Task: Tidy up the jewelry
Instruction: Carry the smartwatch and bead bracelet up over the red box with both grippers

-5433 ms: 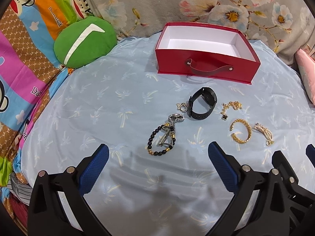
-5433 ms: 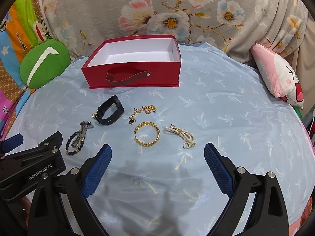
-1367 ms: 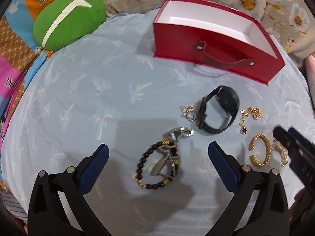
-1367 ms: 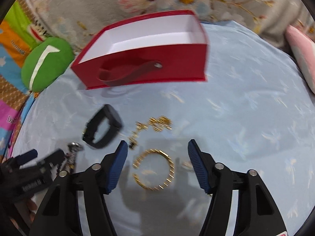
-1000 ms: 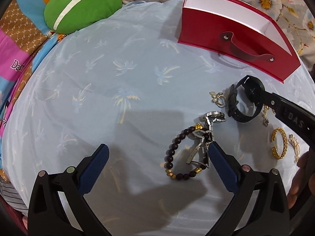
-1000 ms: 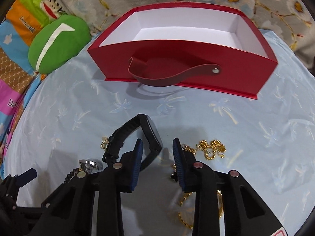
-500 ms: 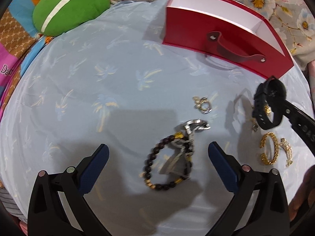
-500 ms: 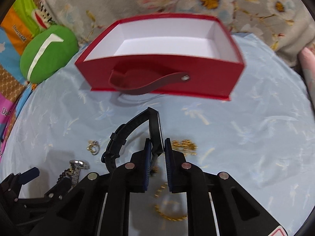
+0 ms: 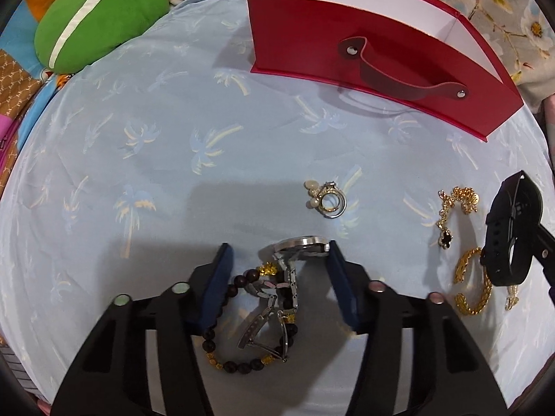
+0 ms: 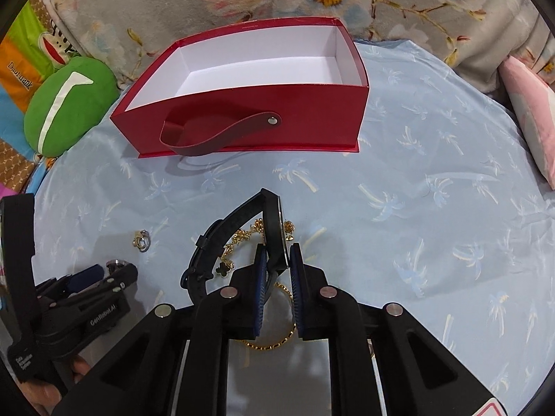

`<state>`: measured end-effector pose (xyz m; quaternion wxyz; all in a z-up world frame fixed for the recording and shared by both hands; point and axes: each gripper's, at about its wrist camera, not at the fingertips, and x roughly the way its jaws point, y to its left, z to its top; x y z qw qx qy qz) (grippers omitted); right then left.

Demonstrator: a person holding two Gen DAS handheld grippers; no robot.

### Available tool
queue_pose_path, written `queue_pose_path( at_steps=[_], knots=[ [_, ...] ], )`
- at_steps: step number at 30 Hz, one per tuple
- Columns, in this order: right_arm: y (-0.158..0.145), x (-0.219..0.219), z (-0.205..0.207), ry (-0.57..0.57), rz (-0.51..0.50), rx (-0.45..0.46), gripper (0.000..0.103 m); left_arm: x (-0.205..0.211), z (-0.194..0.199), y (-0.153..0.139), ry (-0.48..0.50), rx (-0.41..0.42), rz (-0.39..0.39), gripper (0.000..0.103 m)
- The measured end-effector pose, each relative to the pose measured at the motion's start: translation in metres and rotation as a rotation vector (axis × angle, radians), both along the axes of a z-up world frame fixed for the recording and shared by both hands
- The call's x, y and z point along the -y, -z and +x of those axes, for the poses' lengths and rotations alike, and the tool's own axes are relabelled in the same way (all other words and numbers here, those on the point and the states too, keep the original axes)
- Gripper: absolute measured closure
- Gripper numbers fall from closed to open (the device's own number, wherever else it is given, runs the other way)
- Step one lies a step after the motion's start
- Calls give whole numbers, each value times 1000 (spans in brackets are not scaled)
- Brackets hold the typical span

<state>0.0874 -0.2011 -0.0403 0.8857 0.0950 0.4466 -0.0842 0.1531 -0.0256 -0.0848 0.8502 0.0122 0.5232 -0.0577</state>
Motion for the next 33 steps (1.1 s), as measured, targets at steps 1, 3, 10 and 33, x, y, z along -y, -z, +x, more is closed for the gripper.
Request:
queue_pose_path(
  at_steps=[1, 3, 10, 33],
  knots=[
    [1, -1, 0, -1, 1, -2, 91, 0, 0, -1, 3, 1, -5, 64],
    [3, -2, -1, -3, 6, -5, 91, -1, 0, -2, 9, 0, -19, 76],
    [7, -5, -5, -10, 17, -11, 91, -12, -5, -14, 46, 6, -119, 95],
    [-40, -14, -32, -47, 13, 103, 91, -76, -35, -116, 4, 202, -201, 95]
  ],
)
